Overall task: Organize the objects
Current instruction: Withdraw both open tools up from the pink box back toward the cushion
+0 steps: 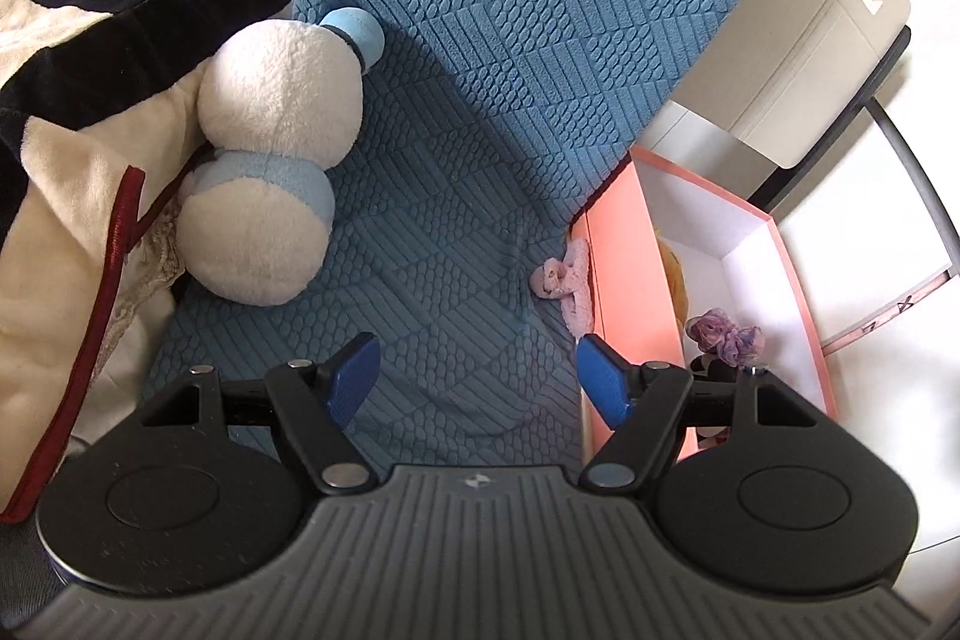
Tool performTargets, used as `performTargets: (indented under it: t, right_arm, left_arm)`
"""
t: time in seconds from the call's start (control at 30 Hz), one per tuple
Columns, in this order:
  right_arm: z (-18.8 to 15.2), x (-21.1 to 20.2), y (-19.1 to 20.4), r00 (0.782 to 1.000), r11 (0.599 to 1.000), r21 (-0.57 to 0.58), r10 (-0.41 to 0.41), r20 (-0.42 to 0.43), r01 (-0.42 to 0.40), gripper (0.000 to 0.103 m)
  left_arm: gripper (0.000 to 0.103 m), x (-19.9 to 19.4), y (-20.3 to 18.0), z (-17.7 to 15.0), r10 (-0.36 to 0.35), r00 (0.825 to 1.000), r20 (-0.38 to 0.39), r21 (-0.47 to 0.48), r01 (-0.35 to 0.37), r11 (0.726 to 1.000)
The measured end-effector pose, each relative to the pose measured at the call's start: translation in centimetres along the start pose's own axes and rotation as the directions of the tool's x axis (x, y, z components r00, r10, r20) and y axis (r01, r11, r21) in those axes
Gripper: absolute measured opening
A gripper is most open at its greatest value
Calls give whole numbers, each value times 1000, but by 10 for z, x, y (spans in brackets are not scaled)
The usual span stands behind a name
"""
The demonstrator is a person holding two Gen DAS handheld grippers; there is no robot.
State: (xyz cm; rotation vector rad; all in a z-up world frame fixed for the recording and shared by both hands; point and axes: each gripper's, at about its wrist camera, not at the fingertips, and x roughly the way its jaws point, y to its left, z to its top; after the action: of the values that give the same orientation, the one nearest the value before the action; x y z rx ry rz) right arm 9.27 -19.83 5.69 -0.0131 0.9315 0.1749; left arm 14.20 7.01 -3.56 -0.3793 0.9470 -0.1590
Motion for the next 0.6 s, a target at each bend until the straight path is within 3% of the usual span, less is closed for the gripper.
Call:
performTargets:
  t: [0.6]
  right_arm:
    - [16, 35, 15, 998, 1000, -12, -6, -55, 5, 103]
  left_arm:
    - [77, 25, 19, 14, -14, 1000, 9, -56, 15, 998]
